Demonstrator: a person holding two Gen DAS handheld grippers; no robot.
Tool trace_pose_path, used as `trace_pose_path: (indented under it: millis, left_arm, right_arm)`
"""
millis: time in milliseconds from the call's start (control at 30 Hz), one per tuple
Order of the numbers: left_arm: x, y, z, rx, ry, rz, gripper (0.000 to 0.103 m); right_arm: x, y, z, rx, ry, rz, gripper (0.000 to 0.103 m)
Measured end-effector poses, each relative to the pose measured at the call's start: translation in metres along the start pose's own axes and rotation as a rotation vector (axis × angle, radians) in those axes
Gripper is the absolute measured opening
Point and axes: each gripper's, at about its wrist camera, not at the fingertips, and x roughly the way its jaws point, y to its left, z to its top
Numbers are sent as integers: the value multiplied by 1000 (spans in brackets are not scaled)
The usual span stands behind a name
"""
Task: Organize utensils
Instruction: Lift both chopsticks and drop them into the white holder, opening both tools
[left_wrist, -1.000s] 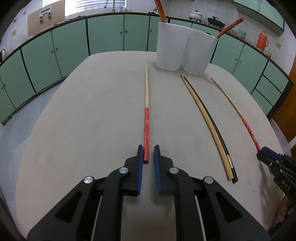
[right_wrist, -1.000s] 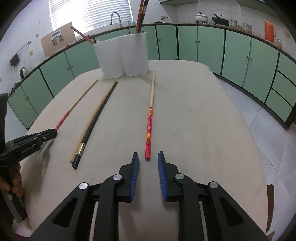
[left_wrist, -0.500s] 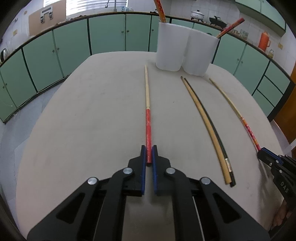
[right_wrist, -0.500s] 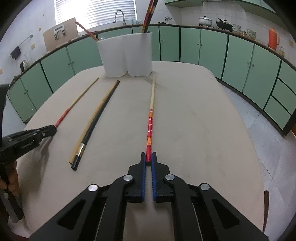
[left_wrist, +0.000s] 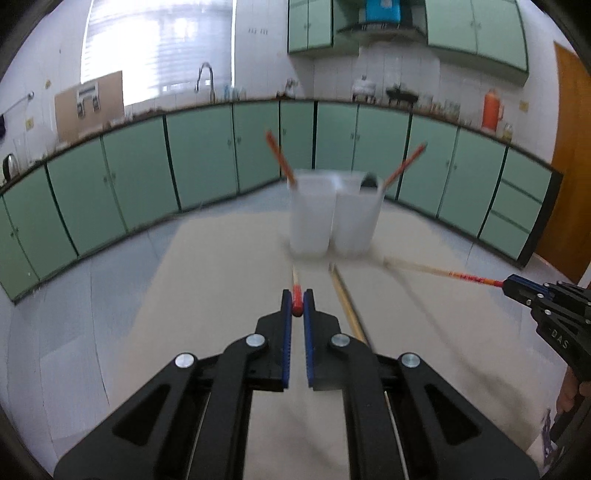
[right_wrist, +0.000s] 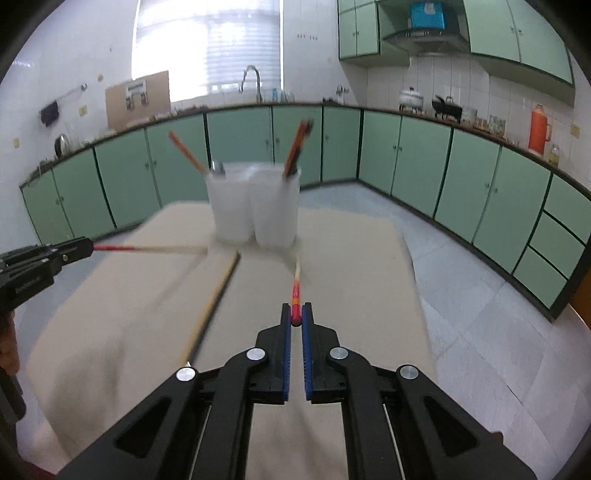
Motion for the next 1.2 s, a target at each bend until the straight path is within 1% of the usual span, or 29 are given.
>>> trace_pose_path:
  millis: [67, 100, 200, 300, 400, 600, 700, 833, 967, 1033, 1067, 1133, 1200]
  left_arm:
    - [-7, 0, 14, -4, -37, -9, 5]
    - [-13, 0, 23, -6, -65, -14, 5]
    - [-20, -3, 44, -1, -116, -30, 5]
    - [-21, -7, 61, 1, -141, -49, 5]
    - [-20, -9, 78, -6, -154, -87, 5]
    - [-16, -14, 100, 4, -178, -126, 5]
    - [-19, -16, 111, 8, -200, -137, 5]
    - [-25, -20, 136, 12, -259, -147, 5]
    - [-26, -25, 169, 6, -329, -150, 5]
    - [-24, -29, 184, 10, -373, -132, 5]
    - [-22, -31, 191, 8, -389, -126, 5]
    - [-11, -33, 206, 0, -408, -124, 5]
    - [5, -35, 216, 3, -417, -107, 5]
  right_arm:
    - [-7, -4, 19, 9, -36, 19, 6]
    - [-9, -5, 25, 10, -46, 26, 6]
    - [-14, -8, 49, 8, -75, 54, 6]
    - [-13, -9, 73, -4, -73, 100, 6]
    - [-9, -8, 92, -24, -63, 146, 5]
    - [-12, -1, 123, -71, -65, 222, 5]
    - [-18, 1, 140, -89, -79, 250, 5]
    - [-26, -1, 170, -84, -124, 301, 5]
    - [-33, -3, 208, -86, -203, 287, 5]
    - [-31, -3, 227, -85, -234, 278, 5]
    - [-28, -2, 236, -91, -250, 260, 5]
    - [-20, -2, 247, -94, -261, 237, 5]
    - [-5, -2, 256, -92, -257, 222, 5]
